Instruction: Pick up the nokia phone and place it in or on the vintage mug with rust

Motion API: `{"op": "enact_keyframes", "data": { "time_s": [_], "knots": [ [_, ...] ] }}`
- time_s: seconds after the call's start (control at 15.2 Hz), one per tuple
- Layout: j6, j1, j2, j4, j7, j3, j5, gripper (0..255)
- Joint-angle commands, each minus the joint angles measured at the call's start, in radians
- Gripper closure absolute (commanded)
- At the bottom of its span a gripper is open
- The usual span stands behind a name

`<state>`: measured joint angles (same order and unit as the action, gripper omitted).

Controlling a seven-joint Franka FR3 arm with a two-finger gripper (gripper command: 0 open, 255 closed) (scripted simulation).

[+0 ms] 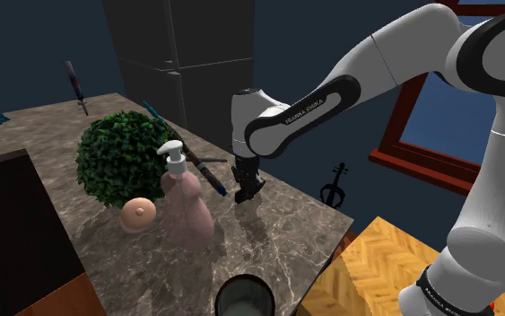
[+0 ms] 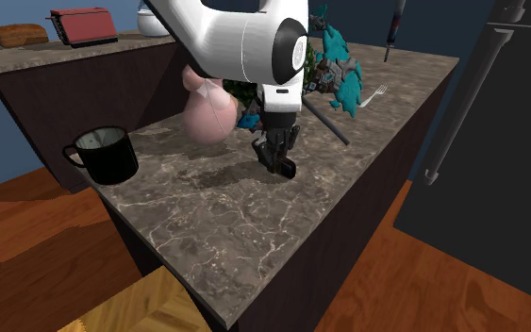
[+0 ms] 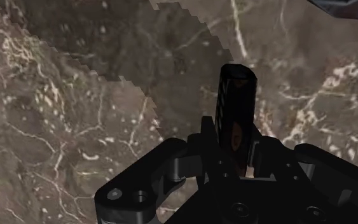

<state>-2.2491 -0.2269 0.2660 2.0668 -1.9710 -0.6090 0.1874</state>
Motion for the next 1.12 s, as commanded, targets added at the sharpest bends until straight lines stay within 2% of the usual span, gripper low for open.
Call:
{"op": "enact_keyframes", "data": {
  "time_s": [0.0,1.06],
  "knots": [
    [0.011,-0.002,-0.009,-0.004,0.005,-0.003,-0.007,255],
    [0.200,-0.028,-0.128,-0.099,0.068,-0.029,-0.101,255]
  ]
}}
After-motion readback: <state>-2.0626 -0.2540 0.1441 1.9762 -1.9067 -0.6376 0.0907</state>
